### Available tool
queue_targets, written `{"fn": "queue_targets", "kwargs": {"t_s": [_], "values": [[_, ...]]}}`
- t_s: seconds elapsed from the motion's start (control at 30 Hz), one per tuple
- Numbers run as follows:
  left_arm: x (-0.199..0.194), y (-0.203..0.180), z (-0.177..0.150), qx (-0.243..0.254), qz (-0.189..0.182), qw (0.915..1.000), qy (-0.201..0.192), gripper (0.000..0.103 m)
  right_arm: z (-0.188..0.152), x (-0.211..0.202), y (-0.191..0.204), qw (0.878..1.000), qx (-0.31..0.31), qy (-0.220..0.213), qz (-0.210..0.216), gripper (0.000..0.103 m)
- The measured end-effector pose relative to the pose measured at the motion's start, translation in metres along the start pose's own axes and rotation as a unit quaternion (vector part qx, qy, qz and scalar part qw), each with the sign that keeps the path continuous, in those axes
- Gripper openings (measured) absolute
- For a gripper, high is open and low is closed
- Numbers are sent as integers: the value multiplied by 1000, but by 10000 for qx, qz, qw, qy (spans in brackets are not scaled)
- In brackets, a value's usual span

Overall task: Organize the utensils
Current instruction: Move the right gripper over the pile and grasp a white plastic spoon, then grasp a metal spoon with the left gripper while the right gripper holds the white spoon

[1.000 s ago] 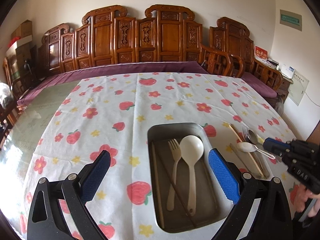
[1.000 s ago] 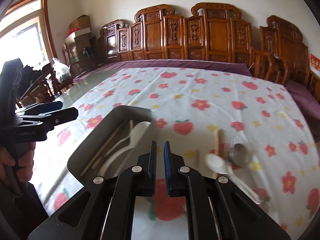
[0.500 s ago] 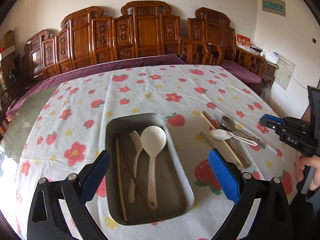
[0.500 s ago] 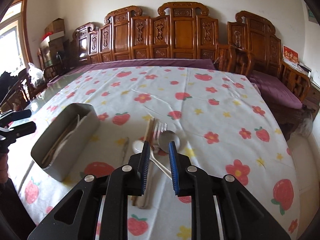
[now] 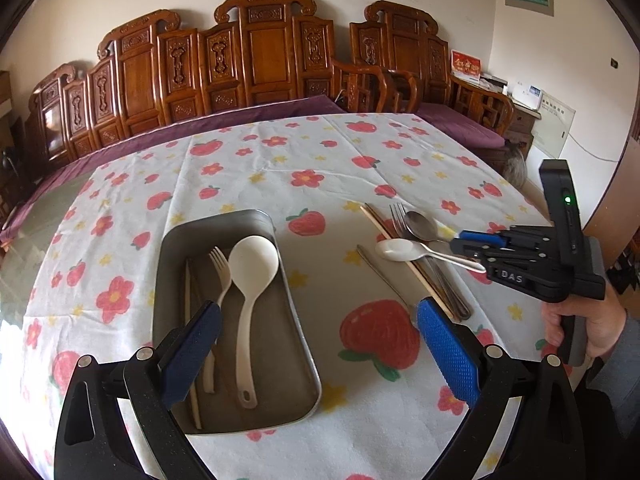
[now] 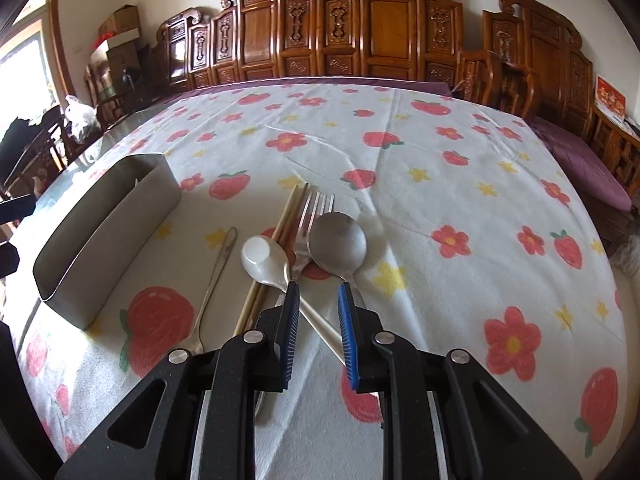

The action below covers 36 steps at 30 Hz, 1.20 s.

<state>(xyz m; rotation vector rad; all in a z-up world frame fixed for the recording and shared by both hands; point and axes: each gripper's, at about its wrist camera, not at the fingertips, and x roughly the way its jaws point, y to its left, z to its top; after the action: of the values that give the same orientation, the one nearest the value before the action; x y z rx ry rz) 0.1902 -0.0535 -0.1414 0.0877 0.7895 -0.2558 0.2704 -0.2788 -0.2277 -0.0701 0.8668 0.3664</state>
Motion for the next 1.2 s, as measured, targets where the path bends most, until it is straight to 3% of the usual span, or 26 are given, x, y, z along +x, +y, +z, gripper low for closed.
{"fn": "queue_targets", "kwargs": {"t_s": [0.3, 0.57, 0.8, 0.9, 0.97, 1.2], "values": [[7, -18, -1, 68, 86, 9998, 156, 95, 0, 12, 10, 9988, -153, 306, 345, 27], [13, -38, -7, 267, 226, 9988, 352, 95, -1, 14, 3, 9986, -198, 439, 232, 27], [22, -45, -13, 64, 210, 9979, 603, 95, -4, 18, 2, 9980, -274, 540, 192, 27], [25, -49, -15, 96, 275, 9972, 693, 95, -7, 16, 3, 9977, -286, 539, 282, 21], [26, -51, -14, 124, 308, 9969, 715, 95, -7, 14, 5, 9973, -307, 530, 400, 11], [35, -61, -7, 177, 361, 9961, 791, 95, -4, 1, 6, 9968, -245, 339, 679, 10]]}}
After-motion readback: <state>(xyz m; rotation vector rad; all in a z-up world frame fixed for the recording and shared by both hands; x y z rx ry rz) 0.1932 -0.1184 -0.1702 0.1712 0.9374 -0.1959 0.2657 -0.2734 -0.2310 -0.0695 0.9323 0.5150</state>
